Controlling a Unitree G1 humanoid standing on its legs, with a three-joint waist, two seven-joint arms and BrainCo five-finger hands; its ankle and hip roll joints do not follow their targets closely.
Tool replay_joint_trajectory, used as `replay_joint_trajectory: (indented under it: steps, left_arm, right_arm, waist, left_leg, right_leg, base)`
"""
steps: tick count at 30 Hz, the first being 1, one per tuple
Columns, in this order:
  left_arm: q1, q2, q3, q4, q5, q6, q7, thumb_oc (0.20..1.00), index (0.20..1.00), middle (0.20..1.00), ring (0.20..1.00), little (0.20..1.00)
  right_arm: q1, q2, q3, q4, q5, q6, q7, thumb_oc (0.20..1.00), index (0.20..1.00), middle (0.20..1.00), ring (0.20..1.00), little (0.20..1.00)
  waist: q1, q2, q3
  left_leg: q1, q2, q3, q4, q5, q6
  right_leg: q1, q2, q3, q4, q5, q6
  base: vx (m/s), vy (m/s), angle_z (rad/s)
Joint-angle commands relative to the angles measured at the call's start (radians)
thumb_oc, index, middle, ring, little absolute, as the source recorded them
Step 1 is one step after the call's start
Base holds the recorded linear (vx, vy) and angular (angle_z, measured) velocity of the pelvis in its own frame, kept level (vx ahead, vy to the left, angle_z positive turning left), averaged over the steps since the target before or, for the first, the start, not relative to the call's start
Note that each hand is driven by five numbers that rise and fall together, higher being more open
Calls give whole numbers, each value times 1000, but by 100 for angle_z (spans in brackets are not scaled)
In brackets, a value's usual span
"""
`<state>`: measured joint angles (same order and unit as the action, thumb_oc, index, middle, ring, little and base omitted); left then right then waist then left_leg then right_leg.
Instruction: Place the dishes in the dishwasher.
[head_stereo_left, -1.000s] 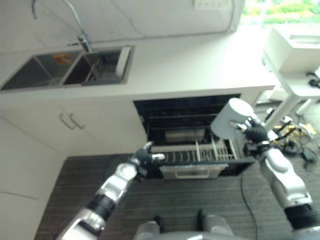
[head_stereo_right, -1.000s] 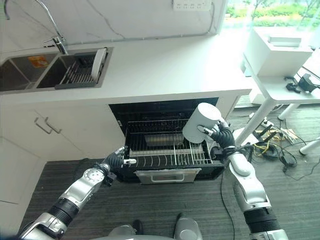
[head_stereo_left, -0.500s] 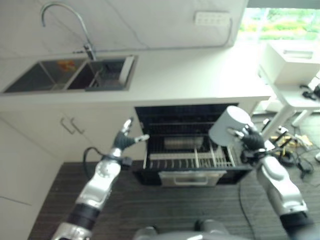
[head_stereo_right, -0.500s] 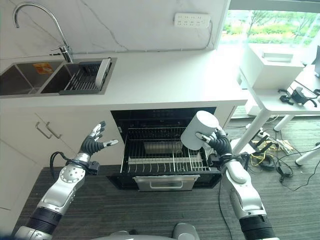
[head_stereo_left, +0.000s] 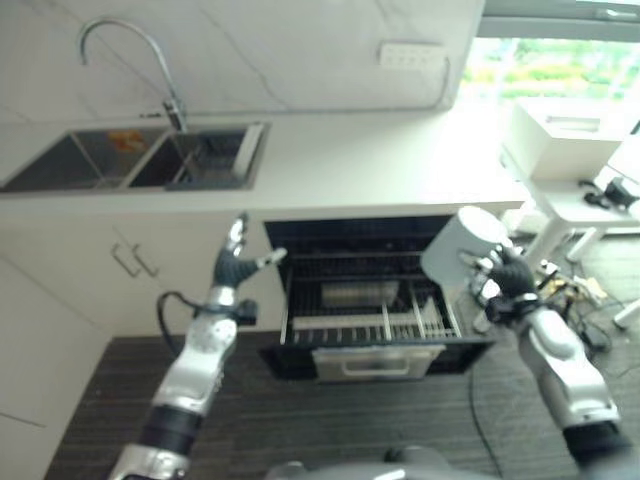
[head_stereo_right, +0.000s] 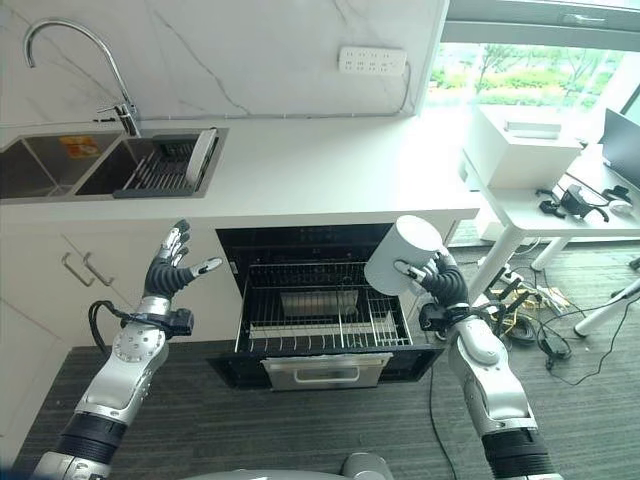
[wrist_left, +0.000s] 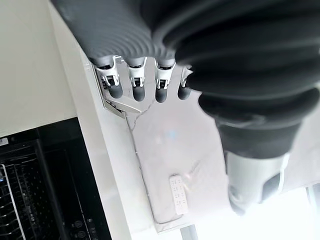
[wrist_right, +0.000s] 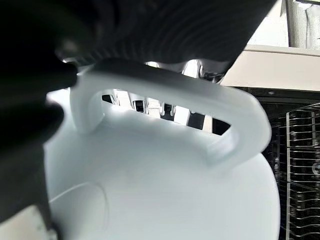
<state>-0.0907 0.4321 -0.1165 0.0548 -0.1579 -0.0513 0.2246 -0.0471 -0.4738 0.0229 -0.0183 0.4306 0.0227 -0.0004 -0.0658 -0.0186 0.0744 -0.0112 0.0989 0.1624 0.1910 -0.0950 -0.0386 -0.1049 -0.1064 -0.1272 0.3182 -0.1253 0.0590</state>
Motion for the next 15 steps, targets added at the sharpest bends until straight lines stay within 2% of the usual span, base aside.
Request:
replay_joint_trajectory:
  steps: [1, 6, 9, 15]
  left_arm:
    - [-71, 27, 14, -19, -12, -73, -16, 1000, 1000, 1000, 1000, 1000]
    - [-38, 26, 24, -31, -29, -32, -69, 1000, 1000, 1000, 1000, 1000]
    - [-20, 26, 17, -35, -68, 46, -129, 1000, 1000, 1000, 1000, 1000]
    - [35, 42, -21, -42, -56, 167, -225, 1000, 1000, 1000, 1000, 1000]
  right_arm:
    - [-78, 12, -45, -55, -22, -82, -7, 200, 200, 200, 200, 200]
    - [-59, 27, -51, -73, -34, -49, -5, 200, 200, 200, 200, 200]
    - [-39, 33, -53, -92, -37, -28, 1, 200, 200, 200, 200, 200]
    - [-10, 29, -35, -110, -50, 23, 23, 200, 200, 200, 200, 200]
  waist:
    - [7, 4, -3]
    - [5, 8, -8]
    - [-3, 10, -2]
    - [-11, 6, 37]
  left_leg:
    - [5, 53, 18, 109, -131, -32]
    - [20, 51, 25, 109, -137, -28]
    - [15, 49, 29, 109, -137, -25]
    - [-17, 52, 35, 109, -120, -22]
  right_leg:
    - [93, -45, -49, -18, -62, 52]
    - [103, -46, -46, -18, -63, 55]
    - [92, -44, -37, -18, -61, 57]
    - [48, -35, -11, -18, -44, 64]
  base:
    - [131, -11, 1]
    - [125, -15, -1]
    - [83, -14, -2]
    - [82, -34, -5]
